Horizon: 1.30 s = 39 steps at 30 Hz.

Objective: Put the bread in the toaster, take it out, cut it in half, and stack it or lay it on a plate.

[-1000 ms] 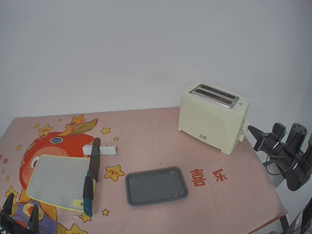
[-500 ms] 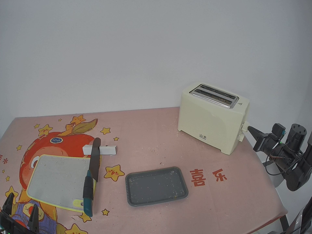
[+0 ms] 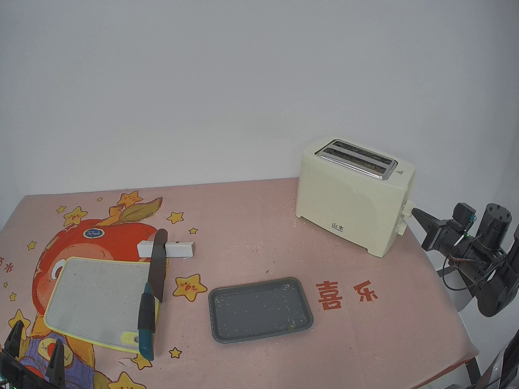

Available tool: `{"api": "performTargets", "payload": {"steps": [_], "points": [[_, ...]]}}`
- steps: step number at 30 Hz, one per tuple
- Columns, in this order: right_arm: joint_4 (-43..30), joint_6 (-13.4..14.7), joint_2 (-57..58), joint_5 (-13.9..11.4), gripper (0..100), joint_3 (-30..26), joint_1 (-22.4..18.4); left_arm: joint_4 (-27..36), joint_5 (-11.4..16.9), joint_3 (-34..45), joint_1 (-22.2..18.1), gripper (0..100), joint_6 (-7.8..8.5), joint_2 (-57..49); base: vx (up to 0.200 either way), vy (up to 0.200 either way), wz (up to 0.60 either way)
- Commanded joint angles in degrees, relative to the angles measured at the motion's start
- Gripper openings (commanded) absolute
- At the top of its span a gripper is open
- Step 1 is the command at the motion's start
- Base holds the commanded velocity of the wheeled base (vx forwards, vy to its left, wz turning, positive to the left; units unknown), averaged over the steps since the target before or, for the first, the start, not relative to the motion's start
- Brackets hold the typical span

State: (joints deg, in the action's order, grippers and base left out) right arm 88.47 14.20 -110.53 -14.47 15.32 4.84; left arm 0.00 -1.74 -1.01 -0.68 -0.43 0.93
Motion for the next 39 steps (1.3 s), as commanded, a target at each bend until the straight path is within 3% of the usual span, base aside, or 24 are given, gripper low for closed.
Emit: {"api": "performTargets", "payload": {"steps": [1,11,23,27,29,33,39], "points": [[0.8,0.0,0.8,0.0,0,0.2,-0.1,0.0,0.0,1.0,0.0,100,-0.01,-0.4,0.0,0.0,0.0],[0.8,0.1,1.8,-0.1,0,0.5,-0.3,0.0,0.0,1.0,0.0,100,-0.01,-0.4,0.0,0.0,0.0],[0.7,-0.1,11.4,0.1,0,0.3,-0.5,0.0,0.0,1.0,0.0,100,-0.01,-0.4,0.0,0.0,0.0],[0.6,-2.1,15.5,-0.5,0,0.6,-3.2,-0.1,0.0,1.0,0.0,100,-0.01,-0.4,0.0,0.0,0.0],[0.6,-5.1,17.4,-1.5,0,1.0,-6.0,0.0,0.0,1.0,0.0,100,-0.01,-0.4,0.0,0.0,0.0],[0.6,-9.4,20.4,-5.6,0,-1.5,-7.2,0.0,0.0,1.0,0.0,100,-0.01,-0.4,0.0,0.0,0.0],[0.6,-9.5,20.1,-6.4,0,-3.5,-7.3,0.0,0.0,1.0,0.0,100,-0.01,-0.4,0.0,0.0,0.0]]}}
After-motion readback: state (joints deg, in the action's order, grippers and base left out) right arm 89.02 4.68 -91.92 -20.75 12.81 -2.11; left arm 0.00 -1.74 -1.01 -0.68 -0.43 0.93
